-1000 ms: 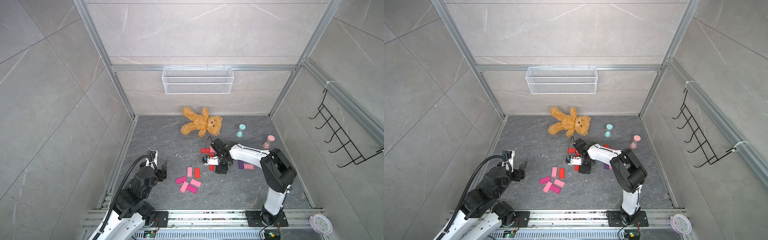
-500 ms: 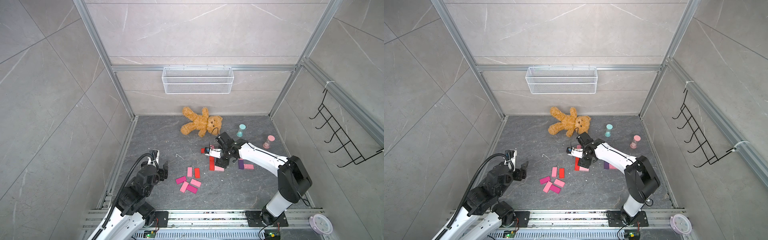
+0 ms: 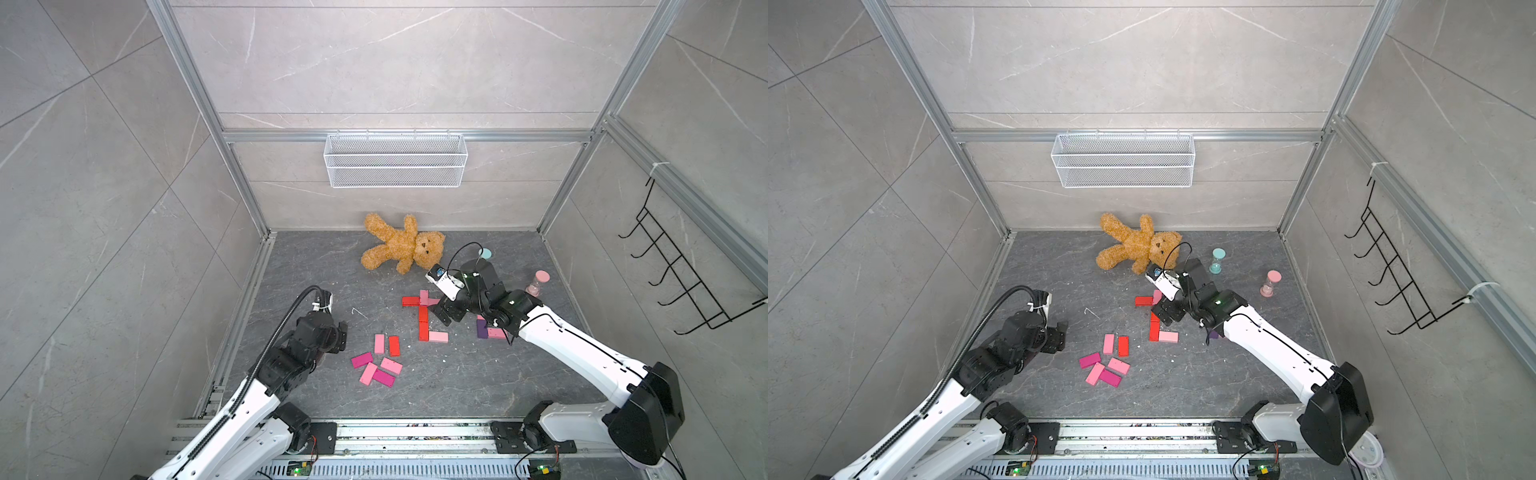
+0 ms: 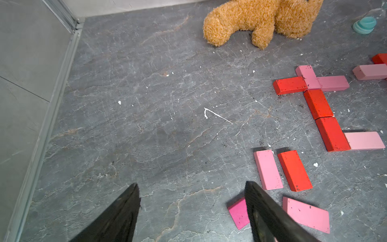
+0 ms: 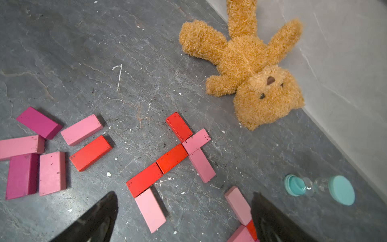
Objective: Assemble the letter t with building blocks
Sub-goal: Pick up the building block from the center of the board.
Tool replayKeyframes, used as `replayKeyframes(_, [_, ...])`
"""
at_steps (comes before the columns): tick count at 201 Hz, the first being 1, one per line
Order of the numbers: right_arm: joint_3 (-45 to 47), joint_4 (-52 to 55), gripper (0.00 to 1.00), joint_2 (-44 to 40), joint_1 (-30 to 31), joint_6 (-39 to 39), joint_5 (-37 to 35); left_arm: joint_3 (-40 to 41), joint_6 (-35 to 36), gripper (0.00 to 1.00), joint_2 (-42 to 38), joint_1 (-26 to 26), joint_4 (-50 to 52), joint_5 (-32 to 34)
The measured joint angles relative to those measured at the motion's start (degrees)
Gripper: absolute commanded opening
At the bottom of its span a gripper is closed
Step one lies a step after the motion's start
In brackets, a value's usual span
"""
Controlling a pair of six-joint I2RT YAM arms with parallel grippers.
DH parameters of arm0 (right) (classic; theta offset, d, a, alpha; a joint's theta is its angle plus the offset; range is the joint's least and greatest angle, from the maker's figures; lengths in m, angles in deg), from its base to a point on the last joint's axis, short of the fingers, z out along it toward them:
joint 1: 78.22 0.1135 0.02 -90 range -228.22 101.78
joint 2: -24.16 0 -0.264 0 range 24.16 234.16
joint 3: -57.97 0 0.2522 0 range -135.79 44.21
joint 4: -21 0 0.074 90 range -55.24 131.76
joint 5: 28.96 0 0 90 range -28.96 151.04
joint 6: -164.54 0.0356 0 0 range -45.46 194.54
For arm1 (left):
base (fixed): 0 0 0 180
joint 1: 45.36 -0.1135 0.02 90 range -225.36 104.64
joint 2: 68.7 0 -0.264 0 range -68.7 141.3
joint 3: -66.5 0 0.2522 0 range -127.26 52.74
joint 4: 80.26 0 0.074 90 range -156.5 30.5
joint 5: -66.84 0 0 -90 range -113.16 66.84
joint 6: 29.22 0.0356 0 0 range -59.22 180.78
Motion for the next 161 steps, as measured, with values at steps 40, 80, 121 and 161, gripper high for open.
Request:
replayKeyframes(40, [5.9,-3.9,1.0,-3.5,-1.9,6.9,0.5,-1.2,-3.8,0.79,11.8,0.0,-2.8,-4.3])
replayKeyframes(80, [9.5,-8.1,1.0,-8.8,-4.1,11.8,2.4,-2.3,-7.7,0.78,20.3,0.2,-6.1,-7.7])
replayKeyframes(121, [9.8,-8.9,1.0,-9.6,-4.1,13.6,7.1,-4.9,-10.9,0.77,27.1,2.4,-8.5,-8.8])
replayKeyframes(161, [9.0,-7.7,1.0,-6.1,-4.2,15.4,8.5,-7.6,-14.4,0.74,34.1,6.8,-9.6,-8.5])
